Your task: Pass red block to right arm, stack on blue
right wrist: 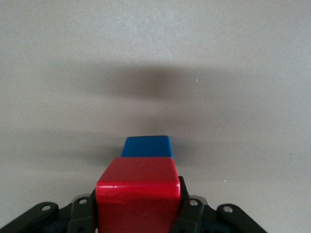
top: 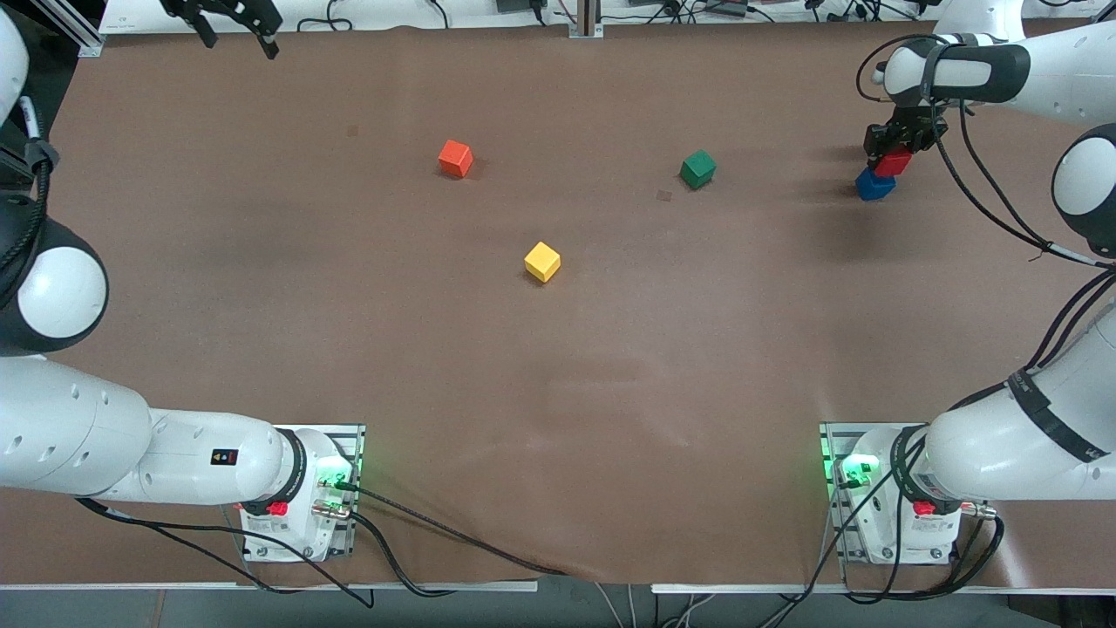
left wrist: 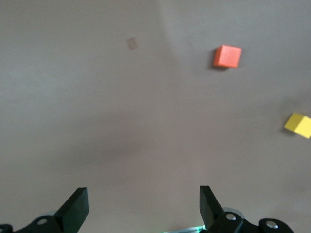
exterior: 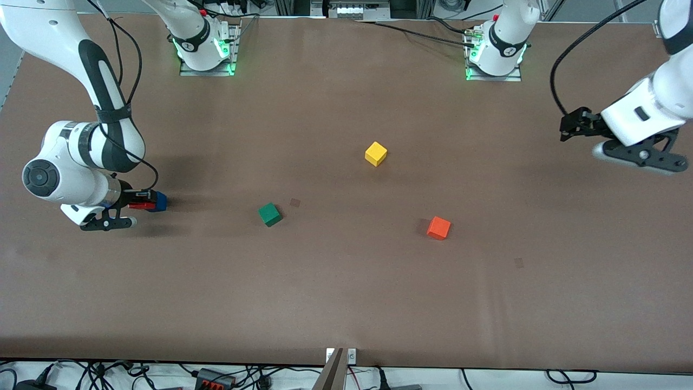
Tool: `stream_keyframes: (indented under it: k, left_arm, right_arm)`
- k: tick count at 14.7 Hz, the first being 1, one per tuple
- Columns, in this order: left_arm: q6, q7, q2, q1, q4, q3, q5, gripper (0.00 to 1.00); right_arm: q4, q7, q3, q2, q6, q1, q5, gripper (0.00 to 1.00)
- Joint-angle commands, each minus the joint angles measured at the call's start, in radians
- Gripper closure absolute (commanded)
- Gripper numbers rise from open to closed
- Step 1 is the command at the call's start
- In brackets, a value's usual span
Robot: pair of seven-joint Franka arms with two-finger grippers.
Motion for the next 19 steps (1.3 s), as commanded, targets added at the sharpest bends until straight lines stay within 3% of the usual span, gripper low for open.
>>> stream_keyframes:
  k: [1,8,12,13,15,19]
  left_arm:
    - [0.052,-0.033,-0.062,0.022,-0.061,0.006,-0.006,0.0]
    - [0.097,-0.167,-0.082,0.022,-0.104,0.013,-0.008,0.0]
    - [0.066,-0.162,-0.07,0.03,-0.078,0.007,-0.008,0.0]
    - [0.066,-0.167,-0.07,0.029,-0.077,0.006,-0.008,0.0]
    - [0.065,-0.167,-0.07,0.028,-0.077,0.004,-0.008,0.0]
    - [0.065,-0.165,-0.068,0.03,-0.076,0.004,-0.008,0.0]
  right_arm:
    - [-0.041,0.02,0.008,-0.023,0.016,-0.004,-0.015,1.0]
    - [-0.053,0.02,0.008,-0.029,0.015,-0.009,-0.014,1.0]
    - [-0.053,0.022,0.008,-0.029,0.012,-0.01,-0.014,1.0]
    - [-0.053,0.022,0.008,-0.028,0.012,-0.012,-0.014,0.85]
    - [-0.052,0.022,0.008,-0.029,0.009,-0.024,-0.014,0.0]
    - [-0.006,0.118,0.009,-0.057,-0.079,-0.013,-0.012,0.0]
